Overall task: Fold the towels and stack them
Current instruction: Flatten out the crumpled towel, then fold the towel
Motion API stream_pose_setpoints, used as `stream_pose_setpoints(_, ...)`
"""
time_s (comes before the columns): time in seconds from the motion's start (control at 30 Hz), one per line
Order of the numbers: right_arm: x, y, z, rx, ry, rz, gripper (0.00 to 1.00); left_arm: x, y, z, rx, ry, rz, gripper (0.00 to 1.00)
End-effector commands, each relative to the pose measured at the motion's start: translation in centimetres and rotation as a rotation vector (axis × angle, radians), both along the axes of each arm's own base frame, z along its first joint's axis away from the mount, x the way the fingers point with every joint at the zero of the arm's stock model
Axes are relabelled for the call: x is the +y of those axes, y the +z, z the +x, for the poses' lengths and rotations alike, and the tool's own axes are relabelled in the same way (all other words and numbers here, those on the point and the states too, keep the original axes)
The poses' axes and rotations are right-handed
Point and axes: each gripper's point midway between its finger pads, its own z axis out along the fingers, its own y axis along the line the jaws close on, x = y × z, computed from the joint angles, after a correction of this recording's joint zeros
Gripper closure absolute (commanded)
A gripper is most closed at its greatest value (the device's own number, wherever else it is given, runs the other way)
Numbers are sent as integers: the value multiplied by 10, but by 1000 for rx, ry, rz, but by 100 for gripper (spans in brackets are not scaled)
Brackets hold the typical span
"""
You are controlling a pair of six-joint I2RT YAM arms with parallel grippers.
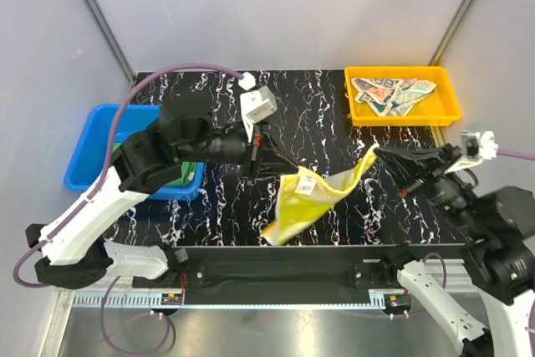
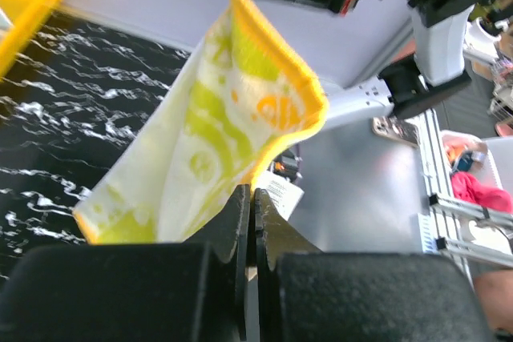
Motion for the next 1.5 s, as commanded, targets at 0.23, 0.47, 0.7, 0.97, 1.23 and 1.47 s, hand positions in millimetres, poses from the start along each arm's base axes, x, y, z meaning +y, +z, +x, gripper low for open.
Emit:
stream_pose_setpoints(0.23,-31,8,60,42,-297,-36,100,-1,-14,81,46,175,57,100)
stream_pose_setpoints(0.47,-2,-39,185,71,-404,-216,100,19,-77,199,76,325,149,100)
stream_pose_setpoints(0.7,15,-118,325,191,-360,-318,100,47,-150,324,105,477,208,100)
stream_pose_setpoints(0.97,17,-186,422,214,-276,-310,100,53,-209,428,114,540,285,100)
stream_pose_setpoints(1.23,4,-212,458,160,-249,-280,100,59,-218,445,-2,574,317,100)
stream_pose_setpoints(1.47,-5,-203,428,190,-135,-320,100,51,-224,395,-42,516,388,100)
